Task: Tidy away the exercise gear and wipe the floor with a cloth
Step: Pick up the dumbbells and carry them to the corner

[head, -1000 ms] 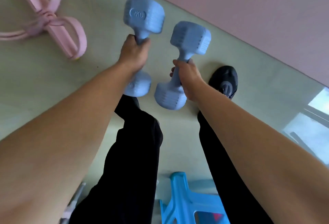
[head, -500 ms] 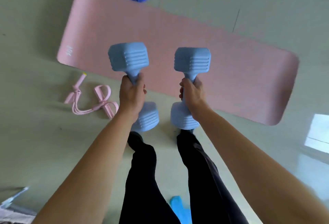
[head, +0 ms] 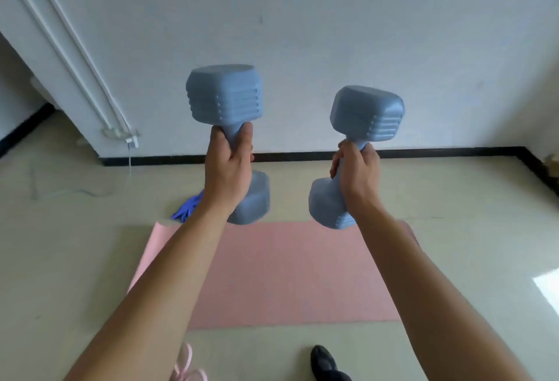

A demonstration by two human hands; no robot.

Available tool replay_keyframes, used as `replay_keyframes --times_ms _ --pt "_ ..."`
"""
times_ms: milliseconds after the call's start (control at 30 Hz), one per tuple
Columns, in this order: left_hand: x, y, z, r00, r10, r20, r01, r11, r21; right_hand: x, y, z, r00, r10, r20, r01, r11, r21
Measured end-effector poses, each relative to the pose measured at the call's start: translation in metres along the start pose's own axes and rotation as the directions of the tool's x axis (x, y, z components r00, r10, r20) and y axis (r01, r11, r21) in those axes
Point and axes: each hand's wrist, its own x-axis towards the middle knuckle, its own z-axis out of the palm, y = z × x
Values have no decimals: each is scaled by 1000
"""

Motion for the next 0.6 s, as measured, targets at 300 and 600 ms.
replay_keyframes --times_ms 300,600 --pt "-64 65 67 949 127 289 -77 981 -179 -88 -34 -142 937 -115 -329 113 993 -24" --pt "-188 119 275 863 182 471 -32 951 -309 -96 -11 -380 829 -79 -553 85 996 -13"
